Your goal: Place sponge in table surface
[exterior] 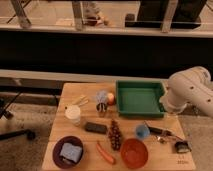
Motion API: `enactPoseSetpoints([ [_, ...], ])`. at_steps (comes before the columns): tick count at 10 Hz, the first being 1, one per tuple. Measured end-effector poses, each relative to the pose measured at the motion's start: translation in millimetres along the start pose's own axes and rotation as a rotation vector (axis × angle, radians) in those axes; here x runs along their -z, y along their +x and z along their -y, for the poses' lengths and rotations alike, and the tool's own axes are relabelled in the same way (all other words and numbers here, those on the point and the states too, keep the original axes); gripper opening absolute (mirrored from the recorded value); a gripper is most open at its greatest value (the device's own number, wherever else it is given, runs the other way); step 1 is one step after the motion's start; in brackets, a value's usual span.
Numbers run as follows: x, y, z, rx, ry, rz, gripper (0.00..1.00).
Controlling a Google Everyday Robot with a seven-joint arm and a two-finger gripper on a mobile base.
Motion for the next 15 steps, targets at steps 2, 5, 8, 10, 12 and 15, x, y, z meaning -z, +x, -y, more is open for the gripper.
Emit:
enactPoseSetpoints([
  [2, 0.0, 0.0, 0.0, 0.000, 0.000, 0.000, 0.80],
  [5, 0.0, 0.0, 0.0, 0.000, 0.000, 0.000, 0.80],
  [8, -0.4, 0.2, -0.4, 0.000, 0.000, -0.002, 0.80],
  [10, -3.9, -1.4, -5.9, 0.000, 0.008, 0.001, 0.80],
  [12, -5.3, -4.3, -14.2, 0.007, 0.007, 0.023, 0.80],
  [15, -4.9, -12.1, -25.9, 0.037, 0.005, 0.072, 0.80],
])
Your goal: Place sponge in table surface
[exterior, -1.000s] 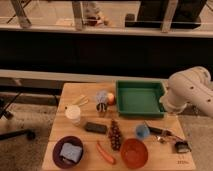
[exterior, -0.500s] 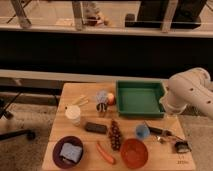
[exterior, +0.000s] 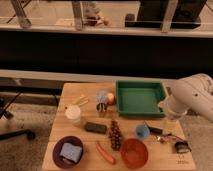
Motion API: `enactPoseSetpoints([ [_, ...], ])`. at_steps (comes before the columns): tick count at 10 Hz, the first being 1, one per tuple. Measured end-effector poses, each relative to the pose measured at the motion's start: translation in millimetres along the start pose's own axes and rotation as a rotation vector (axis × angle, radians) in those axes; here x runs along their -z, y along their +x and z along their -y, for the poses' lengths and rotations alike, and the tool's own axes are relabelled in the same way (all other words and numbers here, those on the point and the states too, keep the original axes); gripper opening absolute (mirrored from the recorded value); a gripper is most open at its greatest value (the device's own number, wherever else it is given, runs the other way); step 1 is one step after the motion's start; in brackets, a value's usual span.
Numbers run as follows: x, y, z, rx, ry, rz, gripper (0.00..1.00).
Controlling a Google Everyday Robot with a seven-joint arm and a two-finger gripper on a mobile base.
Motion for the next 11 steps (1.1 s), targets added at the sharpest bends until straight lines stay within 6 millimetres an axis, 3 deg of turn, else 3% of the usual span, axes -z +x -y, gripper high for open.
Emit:
enactPoseSetpoints([
  [3, -4.4, -14.1, -6.2, 0.029, 0.002, 0.046, 0.80],
  [7, -17.0, -50.7, -12.5, 0.085, -0.013, 0.127, 0.80],
  [11, -25.4, -81.5, -35.9, 0.138, -0.045, 0.212, 0.80],
])
